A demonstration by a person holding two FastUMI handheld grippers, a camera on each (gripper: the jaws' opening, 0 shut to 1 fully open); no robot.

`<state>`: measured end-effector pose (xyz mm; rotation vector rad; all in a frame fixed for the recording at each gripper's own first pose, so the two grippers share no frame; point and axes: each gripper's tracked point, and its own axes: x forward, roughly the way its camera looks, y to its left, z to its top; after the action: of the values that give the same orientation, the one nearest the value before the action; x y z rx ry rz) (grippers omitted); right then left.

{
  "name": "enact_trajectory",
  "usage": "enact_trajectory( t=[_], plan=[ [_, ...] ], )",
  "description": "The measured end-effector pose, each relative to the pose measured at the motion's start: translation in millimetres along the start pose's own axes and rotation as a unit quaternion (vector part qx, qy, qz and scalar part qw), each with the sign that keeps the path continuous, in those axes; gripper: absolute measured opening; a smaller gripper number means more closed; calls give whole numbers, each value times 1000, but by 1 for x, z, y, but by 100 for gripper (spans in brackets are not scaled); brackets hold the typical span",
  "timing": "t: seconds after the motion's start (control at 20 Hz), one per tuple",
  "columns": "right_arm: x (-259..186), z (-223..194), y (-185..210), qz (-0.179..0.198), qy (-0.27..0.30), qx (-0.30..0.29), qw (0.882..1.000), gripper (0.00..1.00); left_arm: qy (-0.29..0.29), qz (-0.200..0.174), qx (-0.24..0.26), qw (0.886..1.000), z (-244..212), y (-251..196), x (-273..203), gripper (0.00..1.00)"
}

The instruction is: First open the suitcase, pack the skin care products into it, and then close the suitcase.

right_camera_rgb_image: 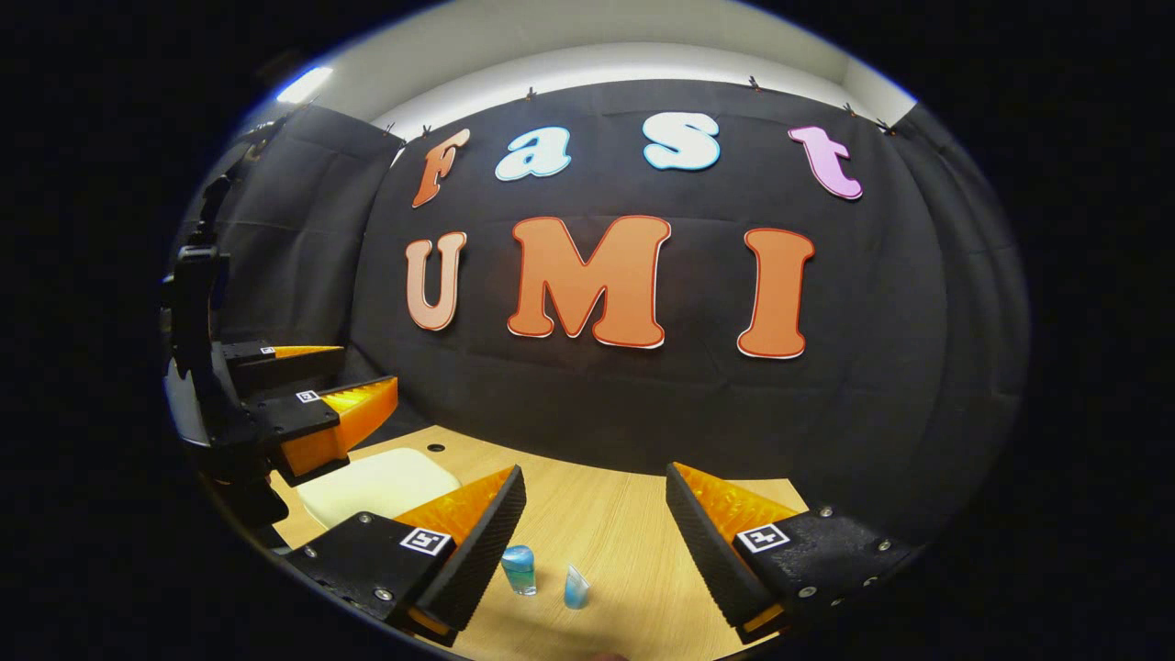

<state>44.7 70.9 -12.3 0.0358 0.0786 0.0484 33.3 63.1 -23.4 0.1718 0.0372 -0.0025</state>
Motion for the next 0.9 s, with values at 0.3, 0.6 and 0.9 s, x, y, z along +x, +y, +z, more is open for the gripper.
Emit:
enact_trajectory(
  t=[0.3,0.6,0.9],
  plan=[
    [-3,-3,-16,-13,3,-5,1000,97,49,-25,83,995,-58,-15,6,98],
    [-6,-6,-37,-40,7,-7,999,97,96,-86,207,970,-128,-51,7,99],
    [-14,-10,-50,-61,12,-11,998,97,148,-121,258,947,-191,-67,4,98]
  ],
)
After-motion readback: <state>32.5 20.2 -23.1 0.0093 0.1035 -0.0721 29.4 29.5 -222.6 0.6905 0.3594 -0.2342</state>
